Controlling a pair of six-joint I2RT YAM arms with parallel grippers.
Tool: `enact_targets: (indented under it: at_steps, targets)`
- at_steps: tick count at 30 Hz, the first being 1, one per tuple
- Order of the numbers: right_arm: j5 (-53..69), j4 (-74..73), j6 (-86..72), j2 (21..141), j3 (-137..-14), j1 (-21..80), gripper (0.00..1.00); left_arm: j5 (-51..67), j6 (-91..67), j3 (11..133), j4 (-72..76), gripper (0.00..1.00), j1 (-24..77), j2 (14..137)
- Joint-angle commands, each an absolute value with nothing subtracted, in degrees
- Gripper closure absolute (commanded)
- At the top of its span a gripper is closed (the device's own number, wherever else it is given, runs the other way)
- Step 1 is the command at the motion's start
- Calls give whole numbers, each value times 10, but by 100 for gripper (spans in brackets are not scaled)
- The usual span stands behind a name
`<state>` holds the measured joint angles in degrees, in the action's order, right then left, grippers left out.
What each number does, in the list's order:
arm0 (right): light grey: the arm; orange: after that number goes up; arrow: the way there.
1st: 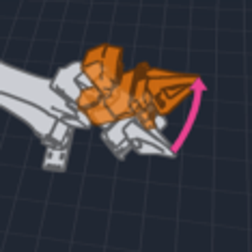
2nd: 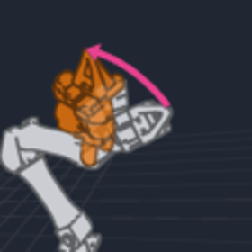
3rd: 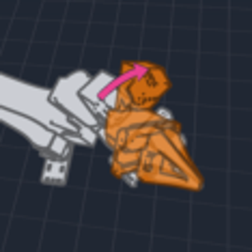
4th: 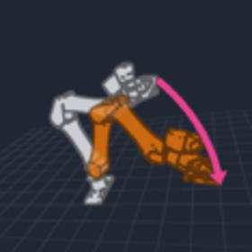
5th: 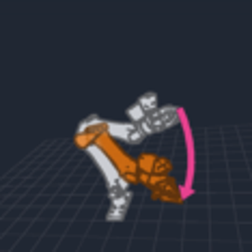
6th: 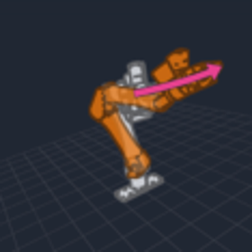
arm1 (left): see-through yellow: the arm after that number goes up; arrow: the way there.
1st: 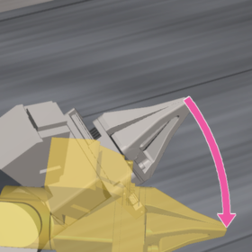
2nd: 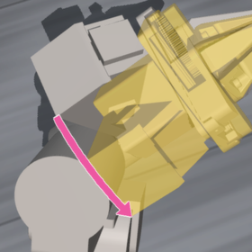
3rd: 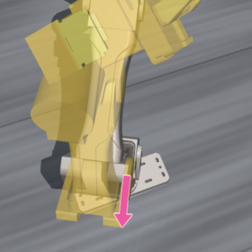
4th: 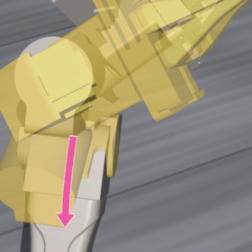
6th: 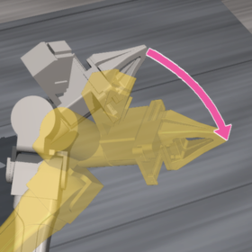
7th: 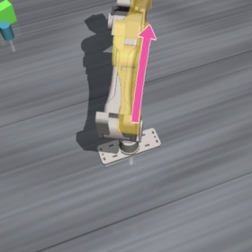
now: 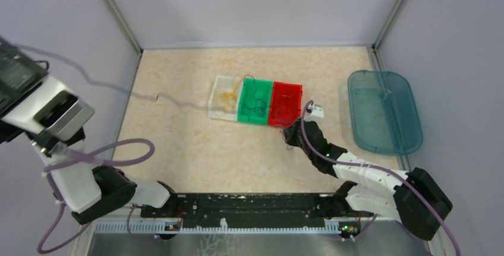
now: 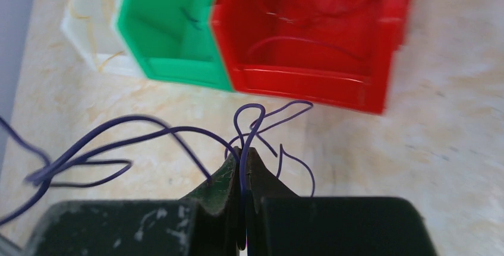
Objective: Untangle the cables
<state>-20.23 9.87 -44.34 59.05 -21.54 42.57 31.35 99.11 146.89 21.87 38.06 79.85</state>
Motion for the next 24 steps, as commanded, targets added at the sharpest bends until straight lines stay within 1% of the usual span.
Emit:
enact_targets:
  at_steps: [1,8,10,12,13,15,18,20,24]
  targets:
    - [-186,-44,-469,533,-218,373,100,291,1115,1482,162,100,428,757]
    - [-188,-158,-458,448,-216,353,100,214,1253,1474,94,100,533,705]
    - [-171,-149,-437,423,-208,353,100,174,1237,1449,72,100,545,686]
    - [-138,-108,-418,405,-196,353,100,135,1193,1360,61,100,547,651]
    - [-101,-61,-411,400,-188,353,100,125,1175,1301,52,100,548,637]
    - [-43,15,-402,401,-173,353,100,115,1137,1254,0,100,548,628]
    - [2,89,-401,400,-159,353,100,101,1105,1249,-94,100,548,655]
    - [28,137,-398,390,-146,353,100,95,1083,1252,-117,100,549,677]
    - [54,156,-393,377,-146,353,100,66,1045,1249,-154,100,549,709]
